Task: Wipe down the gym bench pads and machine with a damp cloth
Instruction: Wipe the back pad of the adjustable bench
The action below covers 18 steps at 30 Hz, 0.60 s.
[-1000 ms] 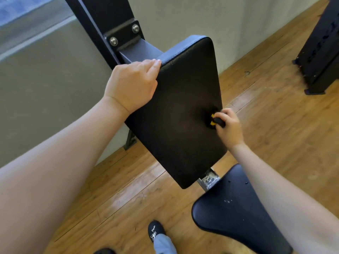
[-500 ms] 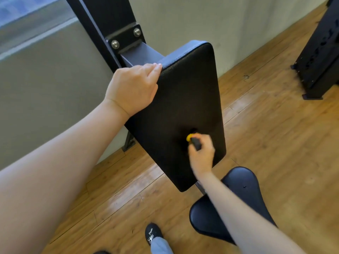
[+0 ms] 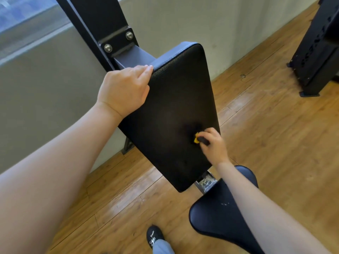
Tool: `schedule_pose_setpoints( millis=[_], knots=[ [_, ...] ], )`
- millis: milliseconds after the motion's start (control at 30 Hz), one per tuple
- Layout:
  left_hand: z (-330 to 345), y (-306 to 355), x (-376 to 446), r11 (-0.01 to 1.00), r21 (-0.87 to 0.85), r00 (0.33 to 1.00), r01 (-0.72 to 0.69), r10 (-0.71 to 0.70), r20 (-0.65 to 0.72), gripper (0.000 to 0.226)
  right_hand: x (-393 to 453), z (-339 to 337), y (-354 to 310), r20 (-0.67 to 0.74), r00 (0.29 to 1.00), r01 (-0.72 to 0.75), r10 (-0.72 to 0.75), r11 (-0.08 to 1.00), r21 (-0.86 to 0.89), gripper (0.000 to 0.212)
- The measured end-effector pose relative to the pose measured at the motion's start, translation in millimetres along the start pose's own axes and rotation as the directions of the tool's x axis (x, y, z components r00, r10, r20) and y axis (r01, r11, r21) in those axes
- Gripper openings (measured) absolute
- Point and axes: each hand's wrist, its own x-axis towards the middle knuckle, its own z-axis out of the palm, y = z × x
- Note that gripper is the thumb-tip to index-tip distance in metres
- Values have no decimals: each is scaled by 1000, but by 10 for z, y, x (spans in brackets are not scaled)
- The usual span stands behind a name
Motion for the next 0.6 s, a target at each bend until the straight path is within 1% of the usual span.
schedule_pose_setpoints(
  millis=[33,67,100,167,200,233,300,333,367,400,433,467,500,533,600],
  knots=[
    [-3,2,3,1000,2,1000,6,-6,3,38,114,-141,169,-62,988,-141,141,990,5,22],
    [-7,5,6,1000,0,1000,10,-10,4,38,213,-256,303,-89,969,-231,229,973,-5,21],
    [-12,9,7,1000,-6,1000,11,-11,4,37,285,-330,392,-87,964,-256,253,966,-30,20],
    [-9,5,8,1000,-16,1000,9,-9,6,37,364,-368,387,-93,964,-249,248,968,-1,19],
    [-6,2,10,1000,-15,1000,9,-9,3,38,356,-325,324,-119,958,-257,262,965,54,20],
    [-4,2,10,1000,-14,1000,11,-11,0,38,309,-242,229,-142,942,-290,305,950,119,21],
    [-5,4,6,1000,-13,1000,13,-13,0,38,110,18,-18,-167,875,-405,455,876,263,24],
    [0,3,4,1000,-8,1000,9,-9,1,37,-30,167,-168,-165,844,-438,510,834,335,24],
    [2,4,4,1000,-4,1000,5,-5,1,37,-187,313,-328,-153,843,-431,515,818,380,24],
    [1,5,2,1000,-4,1000,4,-4,2,37,-354,452,-484,-130,874,-388,469,833,395,24],
    [-2,5,1,1000,-6,1000,4,-4,3,37,-523,582,-610,-92,921,-319,377,870,376,22],
    [-5,4,0,1000,-8,1000,5,-5,3,37,-675,694,-695,-28,959,-254,281,903,347,19],
    [-5,4,-4,1000,-8,1000,4,-4,1,37,-796,763,-753,44,980,-198,194,929,313,17],
    [-4,5,-5,1000,-5,1000,4,-4,-2,37,-872,792,-776,108,987,-147,121,948,281,16],
    [-2,6,-1,1000,-6,1000,8,-8,-3,37,-895,774,-759,175,984,-5,-34,976,218,17]
  ],
)
